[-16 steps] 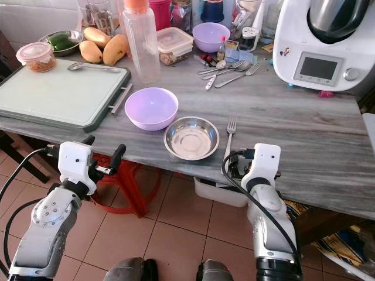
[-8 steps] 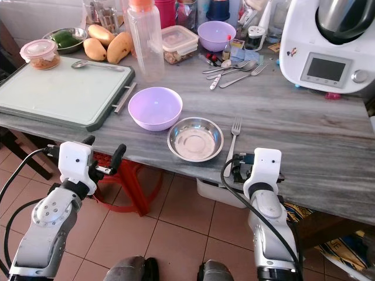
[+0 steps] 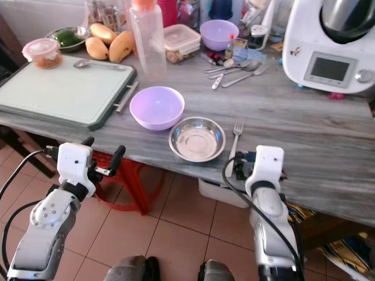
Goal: Setting the table
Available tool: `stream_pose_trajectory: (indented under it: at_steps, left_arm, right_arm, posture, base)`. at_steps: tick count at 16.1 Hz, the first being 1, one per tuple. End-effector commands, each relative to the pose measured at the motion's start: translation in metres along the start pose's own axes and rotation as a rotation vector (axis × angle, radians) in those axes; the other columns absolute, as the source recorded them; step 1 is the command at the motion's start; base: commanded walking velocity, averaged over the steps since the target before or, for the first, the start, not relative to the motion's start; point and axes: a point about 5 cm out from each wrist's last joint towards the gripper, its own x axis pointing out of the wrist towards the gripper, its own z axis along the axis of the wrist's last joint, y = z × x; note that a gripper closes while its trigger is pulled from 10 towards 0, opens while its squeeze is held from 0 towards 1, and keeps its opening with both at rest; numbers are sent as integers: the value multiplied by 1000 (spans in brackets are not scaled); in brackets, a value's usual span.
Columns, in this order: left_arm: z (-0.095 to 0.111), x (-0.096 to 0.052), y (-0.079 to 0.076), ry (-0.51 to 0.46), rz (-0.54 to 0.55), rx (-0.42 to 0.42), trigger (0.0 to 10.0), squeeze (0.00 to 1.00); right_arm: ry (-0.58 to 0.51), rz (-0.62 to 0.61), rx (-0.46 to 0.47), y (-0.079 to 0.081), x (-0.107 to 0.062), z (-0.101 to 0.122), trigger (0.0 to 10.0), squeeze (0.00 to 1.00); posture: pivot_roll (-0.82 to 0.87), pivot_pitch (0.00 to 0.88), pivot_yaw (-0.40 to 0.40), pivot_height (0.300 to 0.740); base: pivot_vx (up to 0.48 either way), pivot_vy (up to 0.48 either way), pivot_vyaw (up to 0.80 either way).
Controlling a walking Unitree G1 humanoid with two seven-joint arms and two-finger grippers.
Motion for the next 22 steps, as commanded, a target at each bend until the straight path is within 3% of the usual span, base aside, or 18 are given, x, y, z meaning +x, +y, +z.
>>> stream_pose_trajectory:
  at_steps: [1, 5, 11, 12, 13, 14, 15, 18, 22]
  left_arm:
    - [2, -1, 2, 0, -5, 3, 10000, 0]
    - [3, 1, 0, -15, -9, -16, 10000, 0]
    - [5, 6, -3, -41, -7, -49, 10000, 0]
    - [6, 11, -1, -56, 35, -62, 10000, 0]
    - [6, 12, -1, -57, 39, -64, 10000, 0]
    - [7, 16, -2, -69, 55, -61, 10000, 0]
    - [7, 21, -3, -84, 62, -68, 10000, 0]
    - [8, 28, 4, -121, 115, -77, 10000, 0]
    - [5, 24, 18, -147, 200, -83, 10000, 0]
  right_arm:
    - [-2, -50, -10, -7, -3, -1, 10000, 992]
    - [-40, -126, -16, -16, -9, 2, 10000, 988]
    - [-197, -162, -62, -21, -21, 24, 10000, 988]
    - [-305, -57, -39, -2, -23, 42, 10000, 702]
    - [-320, -38, -33, 1, -23, 45, 10000, 702]
    - [-372, 31, -45, 13, -22, 54, 10000, 0]
    - [-413, 71, -91, 23, -21, 58, 10000, 0]
    - [-411, 98, -38, 31, -20, 54, 10000, 0]
    - [-379, 84, 13, 26, -20, 42, 10000, 0]
  posture:
    - [62, 84, 41, 740]
    - [55, 70, 41, 740]
    - [35, 32, 44, 740]
    - [24, 2, 44, 740]
    - [24, 2, 44, 740]
    - [21, 0, 40, 740]
    - [19, 0, 32, 740]
    - [22, 0, 17, 740]
    - [23, 0, 15, 740]
  base:
    - [0, 0, 0]
    - [0, 0, 0]
    - [0, 0, 0]
    - [0, 0, 0]
    - [0, 0, 0]
    - [0, 0, 0]
    - [0, 0, 0]
    - [0, 0, 0]
    - [0, 0, 0]
